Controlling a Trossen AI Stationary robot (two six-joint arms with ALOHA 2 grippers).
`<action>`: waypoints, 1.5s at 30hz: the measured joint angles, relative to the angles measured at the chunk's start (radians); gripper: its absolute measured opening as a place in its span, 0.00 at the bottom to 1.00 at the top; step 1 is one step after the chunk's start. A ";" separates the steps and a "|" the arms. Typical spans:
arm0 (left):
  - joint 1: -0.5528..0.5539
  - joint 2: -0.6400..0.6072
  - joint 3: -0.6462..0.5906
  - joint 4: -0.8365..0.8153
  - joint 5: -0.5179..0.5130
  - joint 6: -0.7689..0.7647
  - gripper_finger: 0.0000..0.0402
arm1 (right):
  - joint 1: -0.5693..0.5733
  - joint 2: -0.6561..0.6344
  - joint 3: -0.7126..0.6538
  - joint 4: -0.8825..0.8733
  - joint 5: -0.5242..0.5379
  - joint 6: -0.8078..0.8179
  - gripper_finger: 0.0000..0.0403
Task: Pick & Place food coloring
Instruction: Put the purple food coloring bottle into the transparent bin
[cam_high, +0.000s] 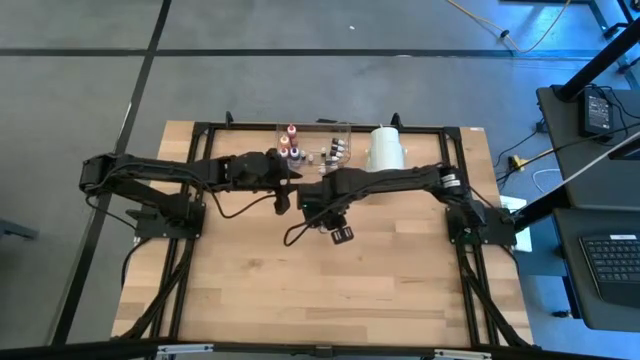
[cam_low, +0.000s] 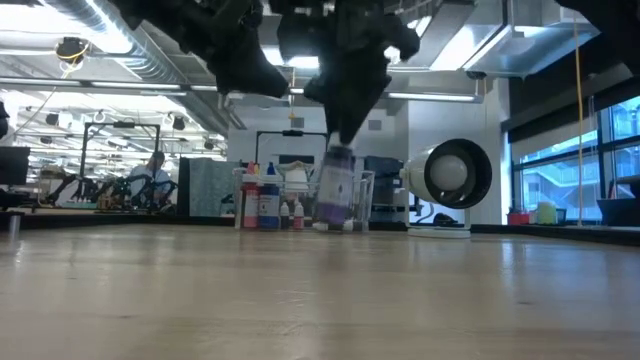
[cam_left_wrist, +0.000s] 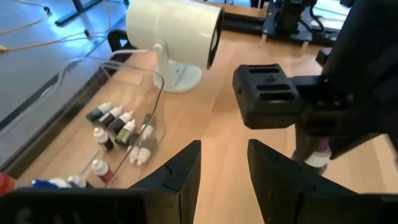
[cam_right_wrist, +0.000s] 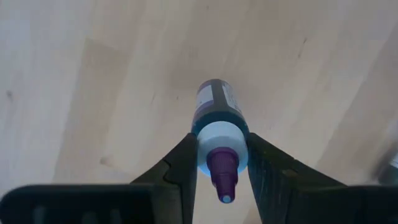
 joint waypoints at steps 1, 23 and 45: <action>0.000 0.000 0.000 -0.008 0.000 0.000 0.32 | 0.000 0.011 0.000 -0.004 0.000 0.000 0.29; 0.000 0.000 0.000 -0.077 0.000 -0.027 0.32 | 0.003 0.035 0.025 -0.053 0.006 -0.064 0.54; -0.108 0.010 0.000 -0.052 0.027 0.127 0.32 | 0.091 -0.725 -0.739 0.446 0.226 0.389 0.68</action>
